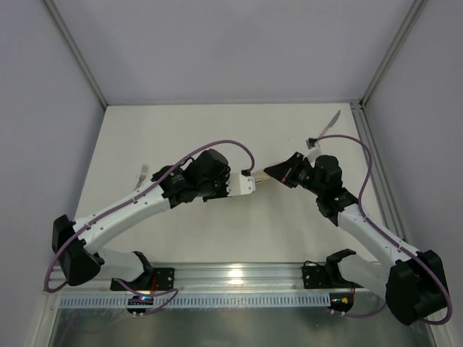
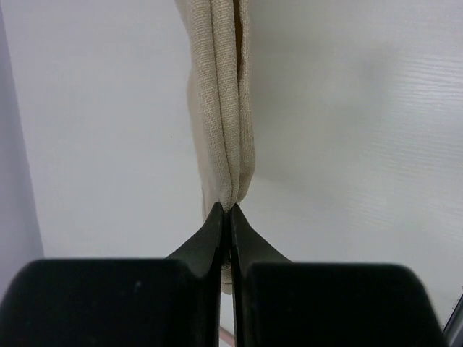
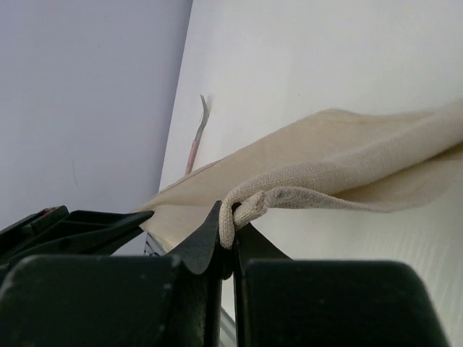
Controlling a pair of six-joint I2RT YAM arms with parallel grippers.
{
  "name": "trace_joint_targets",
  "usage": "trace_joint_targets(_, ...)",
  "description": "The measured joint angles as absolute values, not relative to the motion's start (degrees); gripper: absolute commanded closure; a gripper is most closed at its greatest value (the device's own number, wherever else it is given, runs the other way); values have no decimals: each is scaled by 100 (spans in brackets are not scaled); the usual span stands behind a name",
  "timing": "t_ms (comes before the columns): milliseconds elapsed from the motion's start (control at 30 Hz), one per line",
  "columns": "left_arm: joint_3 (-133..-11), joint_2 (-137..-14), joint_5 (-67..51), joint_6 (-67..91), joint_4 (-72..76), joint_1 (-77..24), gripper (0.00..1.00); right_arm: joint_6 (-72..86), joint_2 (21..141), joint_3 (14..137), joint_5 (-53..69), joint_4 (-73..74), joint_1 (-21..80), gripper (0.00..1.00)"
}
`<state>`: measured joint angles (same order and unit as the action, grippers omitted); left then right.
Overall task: Fold the napkin into a case and place the utensils inside
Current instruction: Turn over the upper triangle folded napkin at the center of the board.
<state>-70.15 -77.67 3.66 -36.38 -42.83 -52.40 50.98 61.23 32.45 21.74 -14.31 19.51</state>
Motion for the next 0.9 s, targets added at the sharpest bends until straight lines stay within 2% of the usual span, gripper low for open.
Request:
trace_joint_targets(133, -7260, -7557, 346, -3656, -4539, -5227, 100, 5236, 5789, 3341, 2176, -950, 2021, 96)
trace_joint_targets(233, -7546, -7651, 314, -3680, -4630, -4993, 100, 5234, 6005, 3765, 2158, -744, 2021, 96)
trace_joint_targets(433, -8589, -8538, 123, -3844, -4427, -3695, 100, 5214, 7544, 5227, 2187, -1035, 2045, 96)
trace_joint_targets(700, -9883, -9736, 504, -4303, -4058, -2775, 100, 4989, 10001, 7922, 2222, -974, 2045, 96)
trace_joint_targets(800, -10068, -9911, 711, -4541, -3750, -2683, 100, 4779, 10350, 8613, 2211, -919, 2045, 96)
trace_joint_targets(900, -10012, -9891, 733, -4681, -3511, -2689, 100, 4552, 10280, 8635, 2204, -1048, 2045, 96)
